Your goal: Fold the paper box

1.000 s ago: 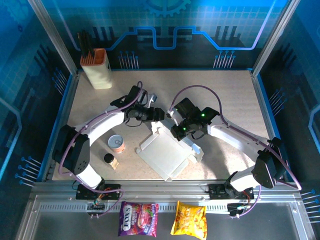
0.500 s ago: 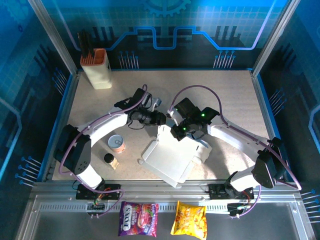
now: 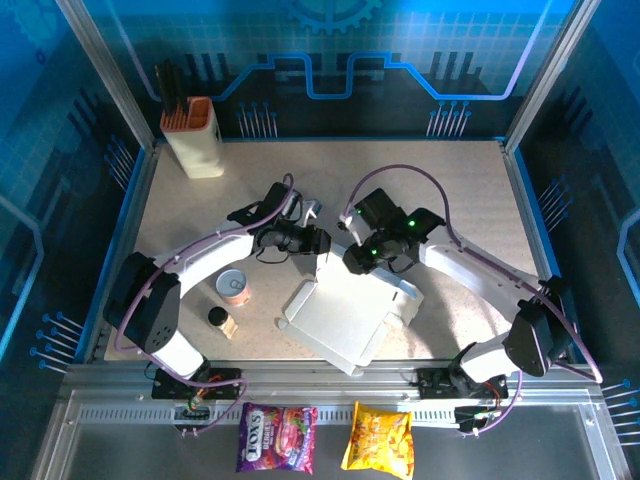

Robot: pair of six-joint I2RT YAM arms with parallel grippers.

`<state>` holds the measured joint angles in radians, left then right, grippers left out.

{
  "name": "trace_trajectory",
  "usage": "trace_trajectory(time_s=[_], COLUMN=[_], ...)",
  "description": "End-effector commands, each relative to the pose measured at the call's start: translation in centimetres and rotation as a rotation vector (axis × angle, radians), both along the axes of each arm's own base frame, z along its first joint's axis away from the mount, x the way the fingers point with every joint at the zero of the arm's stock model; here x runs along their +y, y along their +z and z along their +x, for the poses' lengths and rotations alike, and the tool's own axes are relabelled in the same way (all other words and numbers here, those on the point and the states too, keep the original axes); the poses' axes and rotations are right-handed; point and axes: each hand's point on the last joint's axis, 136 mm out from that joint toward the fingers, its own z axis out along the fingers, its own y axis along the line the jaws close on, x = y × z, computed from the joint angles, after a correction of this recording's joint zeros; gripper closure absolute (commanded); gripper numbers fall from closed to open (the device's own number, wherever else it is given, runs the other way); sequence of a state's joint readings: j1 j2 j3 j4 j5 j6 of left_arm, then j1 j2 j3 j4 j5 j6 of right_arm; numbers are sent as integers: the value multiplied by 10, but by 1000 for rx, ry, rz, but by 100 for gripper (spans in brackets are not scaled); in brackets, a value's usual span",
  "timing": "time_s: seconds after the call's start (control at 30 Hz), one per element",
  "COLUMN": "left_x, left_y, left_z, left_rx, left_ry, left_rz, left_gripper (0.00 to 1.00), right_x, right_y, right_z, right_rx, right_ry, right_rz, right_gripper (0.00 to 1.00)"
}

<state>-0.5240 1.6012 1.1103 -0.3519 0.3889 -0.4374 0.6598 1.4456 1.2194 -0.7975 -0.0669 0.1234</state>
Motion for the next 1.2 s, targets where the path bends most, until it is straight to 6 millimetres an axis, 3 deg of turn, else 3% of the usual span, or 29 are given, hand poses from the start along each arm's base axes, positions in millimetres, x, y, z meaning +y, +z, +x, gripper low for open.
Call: trace_trajectory(time_s=[0.0,0.13,0.3,0.57,0.73,1.0,1.17], left_x=[8,8,7,10,11,20,19], left_y=[-12,-12,-13,-10,2,12,12], left_z=[-12,-13,-14,-13,-13,-22,-21], left_rx=[38,32,32,-7,-74,-310,-476], left_ry=[17,20,23,38,35,-36,-73], left_rz=[40,29,20,10,-16,29,-6], left_gripper=[65,65,65,64,59,44,42], right_x=[-18,-25,-21,-6,0,1,4], right_y=[7,-5,-13,-20,-22,-25,-23], right_z=[-1,-6,-9,-16,-21,-21,-22], right_rx=[22,82,153,224,201,185,183], right_ry=[39,110,148,125,98,78,84], right_rz=[-6,-17,18,86,66,39,43], right_gripper=[64,52,50,59,63,67,68])
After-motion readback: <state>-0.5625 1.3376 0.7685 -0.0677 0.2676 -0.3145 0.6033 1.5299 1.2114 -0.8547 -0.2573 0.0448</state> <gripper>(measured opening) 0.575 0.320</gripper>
